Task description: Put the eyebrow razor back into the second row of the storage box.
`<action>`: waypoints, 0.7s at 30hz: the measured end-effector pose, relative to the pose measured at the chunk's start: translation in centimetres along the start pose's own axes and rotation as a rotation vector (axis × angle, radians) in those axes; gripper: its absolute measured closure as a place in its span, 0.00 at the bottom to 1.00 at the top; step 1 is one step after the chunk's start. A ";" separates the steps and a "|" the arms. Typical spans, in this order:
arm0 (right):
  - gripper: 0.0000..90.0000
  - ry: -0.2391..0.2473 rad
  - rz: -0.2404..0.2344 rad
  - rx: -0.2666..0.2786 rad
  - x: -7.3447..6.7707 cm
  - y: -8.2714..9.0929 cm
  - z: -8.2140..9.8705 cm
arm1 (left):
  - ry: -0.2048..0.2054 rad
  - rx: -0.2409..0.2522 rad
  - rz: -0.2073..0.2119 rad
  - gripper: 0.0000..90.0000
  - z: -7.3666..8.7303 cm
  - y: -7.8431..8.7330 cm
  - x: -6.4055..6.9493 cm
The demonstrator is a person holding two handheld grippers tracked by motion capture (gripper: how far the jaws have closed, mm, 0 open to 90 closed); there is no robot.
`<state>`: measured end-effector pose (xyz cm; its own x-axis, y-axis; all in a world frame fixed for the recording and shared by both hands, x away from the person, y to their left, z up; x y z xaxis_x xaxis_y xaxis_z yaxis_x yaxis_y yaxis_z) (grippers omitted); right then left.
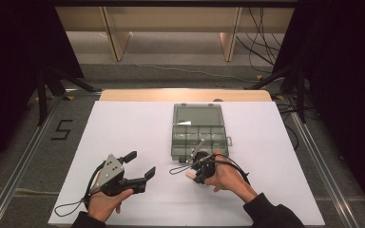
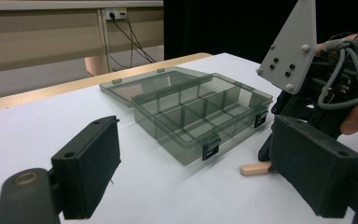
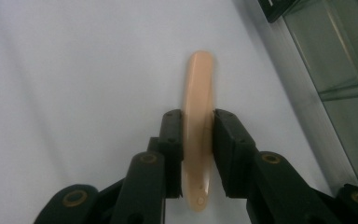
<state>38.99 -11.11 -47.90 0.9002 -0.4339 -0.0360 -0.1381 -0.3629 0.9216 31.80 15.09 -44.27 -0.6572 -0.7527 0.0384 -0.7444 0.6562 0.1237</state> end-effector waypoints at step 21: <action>0.92 -0.021 -0.003 0.015 1.0 0.7 0.1 | -0.005 0.001 0.003 0.18 0.0 0.0 0.0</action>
<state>39.76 -11.84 -47.36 0.8916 -0.4503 -0.0474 -0.1417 -0.3769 0.9154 31.83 15.10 -44.26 -0.6597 -0.7507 0.0343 -0.7427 0.6583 0.1229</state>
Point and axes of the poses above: each handheld gripper's, and its own axes: y roughly backward along the jaws, z roughly out of its underside, x roughly to its right, the point moved 2 cm from there along -y, roughly forward along the jaws, and after that the axes turned 5 degrees about x, right-handed, at the moved point
